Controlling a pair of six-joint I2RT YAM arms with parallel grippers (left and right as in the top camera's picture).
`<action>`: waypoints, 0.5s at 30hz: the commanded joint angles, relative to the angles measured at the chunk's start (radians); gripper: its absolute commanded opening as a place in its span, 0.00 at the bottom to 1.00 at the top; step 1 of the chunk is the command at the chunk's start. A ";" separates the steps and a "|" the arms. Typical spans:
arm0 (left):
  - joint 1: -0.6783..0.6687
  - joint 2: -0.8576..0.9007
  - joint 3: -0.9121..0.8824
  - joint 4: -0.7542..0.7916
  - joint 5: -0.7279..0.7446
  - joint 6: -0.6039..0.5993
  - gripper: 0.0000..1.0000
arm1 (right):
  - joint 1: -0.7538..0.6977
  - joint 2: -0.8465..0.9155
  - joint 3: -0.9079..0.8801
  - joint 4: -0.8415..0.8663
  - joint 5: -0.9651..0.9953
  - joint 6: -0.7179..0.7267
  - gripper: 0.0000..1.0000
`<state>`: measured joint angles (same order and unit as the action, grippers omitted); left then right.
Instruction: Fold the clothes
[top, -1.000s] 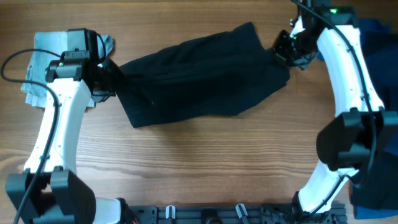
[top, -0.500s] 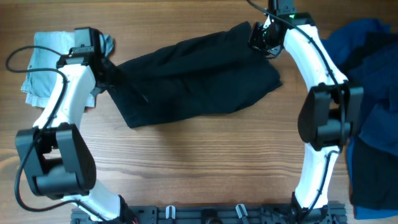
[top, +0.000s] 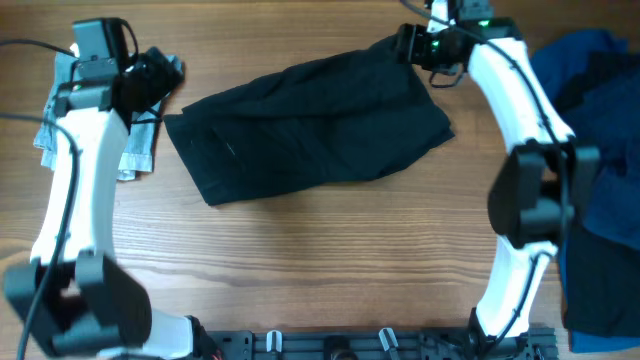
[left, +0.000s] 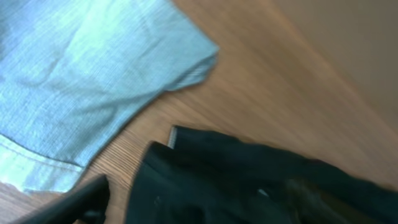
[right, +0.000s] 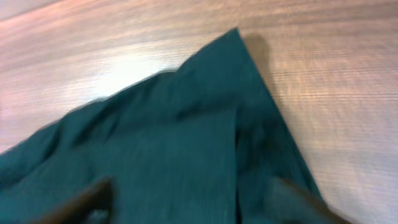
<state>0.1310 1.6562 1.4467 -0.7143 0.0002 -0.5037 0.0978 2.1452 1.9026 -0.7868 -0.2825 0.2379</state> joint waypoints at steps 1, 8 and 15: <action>-0.004 -0.061 0.019 -0.117 0.122 0.026 0.04 | -0.004 -0.102 0.018 -0.145 -0.029 -0.112 0.11; -0.054 -0.025 -0.041 -0.283 0.137 0.086 0.04 | 0.015 -0.056 -0.009 -0.340 -0.031 -0.203 0.04; -0.084 0.031 -0.108 -0.253 0.113 0.086 0.04 | 0.079 0.005 -0.088 -0.291 -0.032 -0.247 0.04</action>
<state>0.0532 1.6527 1.3624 -0.9840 0.1215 -0.4450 0.1383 2.1006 1.8511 -1.1069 -0.2958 0.0502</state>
